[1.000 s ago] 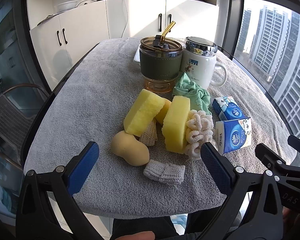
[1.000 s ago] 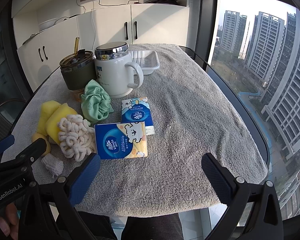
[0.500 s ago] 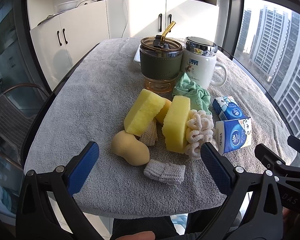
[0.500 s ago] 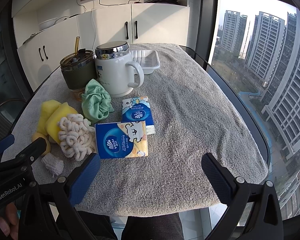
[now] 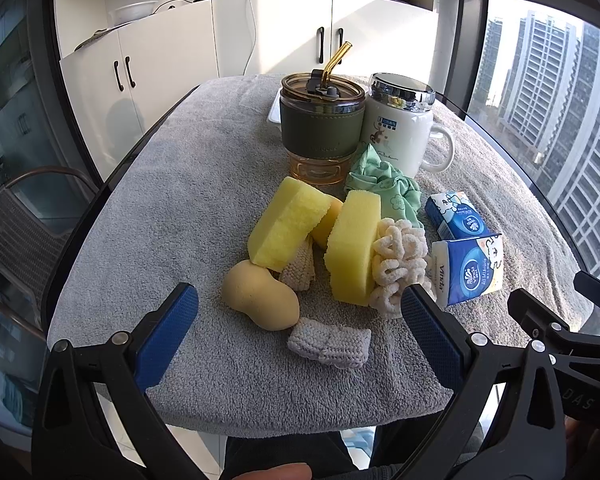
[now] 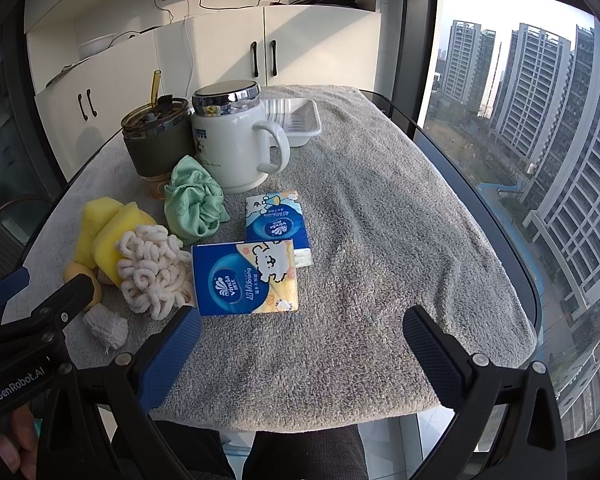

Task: Organize soft objects

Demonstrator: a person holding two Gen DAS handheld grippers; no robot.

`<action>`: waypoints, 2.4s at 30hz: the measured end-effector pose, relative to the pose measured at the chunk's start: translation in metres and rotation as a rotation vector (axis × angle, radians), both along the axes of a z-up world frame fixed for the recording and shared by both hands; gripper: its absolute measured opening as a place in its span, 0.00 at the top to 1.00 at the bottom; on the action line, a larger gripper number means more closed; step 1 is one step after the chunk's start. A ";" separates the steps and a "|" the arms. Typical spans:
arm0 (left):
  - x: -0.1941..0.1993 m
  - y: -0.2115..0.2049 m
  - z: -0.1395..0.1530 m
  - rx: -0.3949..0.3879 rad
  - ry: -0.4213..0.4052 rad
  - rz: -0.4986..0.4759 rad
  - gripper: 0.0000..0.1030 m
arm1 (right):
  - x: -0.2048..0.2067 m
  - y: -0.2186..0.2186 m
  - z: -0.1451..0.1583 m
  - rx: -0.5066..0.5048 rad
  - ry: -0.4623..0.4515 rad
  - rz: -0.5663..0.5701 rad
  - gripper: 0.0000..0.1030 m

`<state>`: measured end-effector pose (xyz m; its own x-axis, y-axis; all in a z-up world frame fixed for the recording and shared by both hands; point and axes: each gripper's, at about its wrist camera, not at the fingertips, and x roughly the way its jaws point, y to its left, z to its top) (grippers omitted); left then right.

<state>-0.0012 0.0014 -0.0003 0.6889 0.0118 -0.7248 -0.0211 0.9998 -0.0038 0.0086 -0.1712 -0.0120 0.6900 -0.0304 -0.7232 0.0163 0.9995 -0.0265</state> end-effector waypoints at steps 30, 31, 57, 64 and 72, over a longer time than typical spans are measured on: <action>0.001 0.001 0.001 -0.007 -0.006 -0.007 0.00 | 0.000 0.000 0.000 0.000 0.003 0.001 0.00; 0.001 0.001 0.001 -0.007 -0.006 -0.006 0.00 | 0.000 0.000 0.000 -0.001 0.004 0.002 0.00; 0.011 0.042 -0.056 -0.206 0.114 -0.165 0.01 | 0.034 0.001 -0.020 0.121 0.036 0.180 0.01; 0.008 0.035 -0.057 -0.195 0.093 -0.210 0.01 | 0.050 0.006 -0.035 0.136 0.070 0.186 0.02; -0.003 0.030 -0.054 -0.170 0.046 -0.247 0.17 | 0.064 0.012 -0.050 0.154 0.095 0.214 0.22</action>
